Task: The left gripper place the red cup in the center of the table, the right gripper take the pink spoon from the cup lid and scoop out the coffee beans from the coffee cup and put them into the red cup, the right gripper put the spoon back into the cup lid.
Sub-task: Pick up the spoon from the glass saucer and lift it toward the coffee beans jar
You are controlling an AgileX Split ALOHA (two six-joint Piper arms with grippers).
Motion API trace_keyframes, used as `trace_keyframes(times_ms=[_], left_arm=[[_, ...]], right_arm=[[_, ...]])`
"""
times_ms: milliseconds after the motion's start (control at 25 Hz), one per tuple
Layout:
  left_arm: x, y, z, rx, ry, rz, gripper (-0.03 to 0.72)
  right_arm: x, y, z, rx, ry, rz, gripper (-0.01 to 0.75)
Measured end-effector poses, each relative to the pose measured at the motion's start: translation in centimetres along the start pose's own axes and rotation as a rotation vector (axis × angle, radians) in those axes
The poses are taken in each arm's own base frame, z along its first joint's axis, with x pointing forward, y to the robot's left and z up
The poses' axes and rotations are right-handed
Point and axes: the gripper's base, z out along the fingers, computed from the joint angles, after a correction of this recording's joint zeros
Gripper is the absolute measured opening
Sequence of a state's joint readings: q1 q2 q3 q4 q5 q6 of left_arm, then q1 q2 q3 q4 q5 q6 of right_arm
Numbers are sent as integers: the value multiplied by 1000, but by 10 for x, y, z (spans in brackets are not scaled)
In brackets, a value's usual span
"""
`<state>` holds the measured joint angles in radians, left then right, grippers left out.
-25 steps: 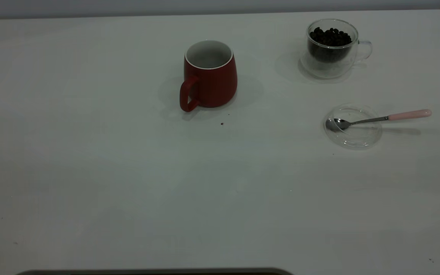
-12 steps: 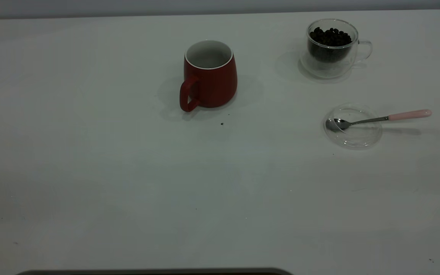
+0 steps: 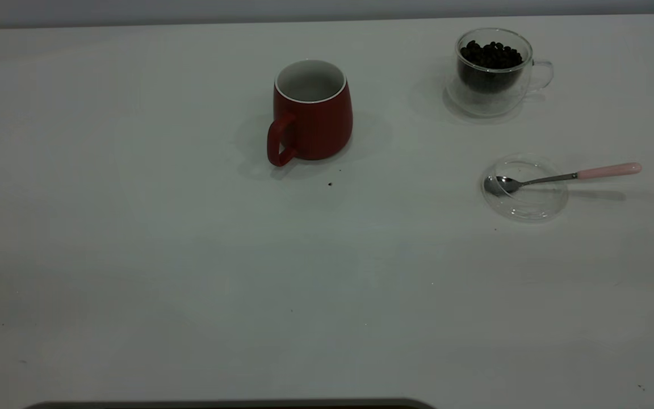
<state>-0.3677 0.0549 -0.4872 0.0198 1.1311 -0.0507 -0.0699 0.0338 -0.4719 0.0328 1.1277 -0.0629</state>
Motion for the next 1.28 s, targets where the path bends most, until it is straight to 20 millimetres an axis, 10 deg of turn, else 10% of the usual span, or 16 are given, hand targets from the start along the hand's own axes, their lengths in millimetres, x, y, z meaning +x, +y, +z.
trace_keyframes(times_ms=[1280], left_arm=[[8, -6, -7, -266, -74, -234, 588]], right_arm=[[0, 0, 0, 0, 0, 0, 591]])
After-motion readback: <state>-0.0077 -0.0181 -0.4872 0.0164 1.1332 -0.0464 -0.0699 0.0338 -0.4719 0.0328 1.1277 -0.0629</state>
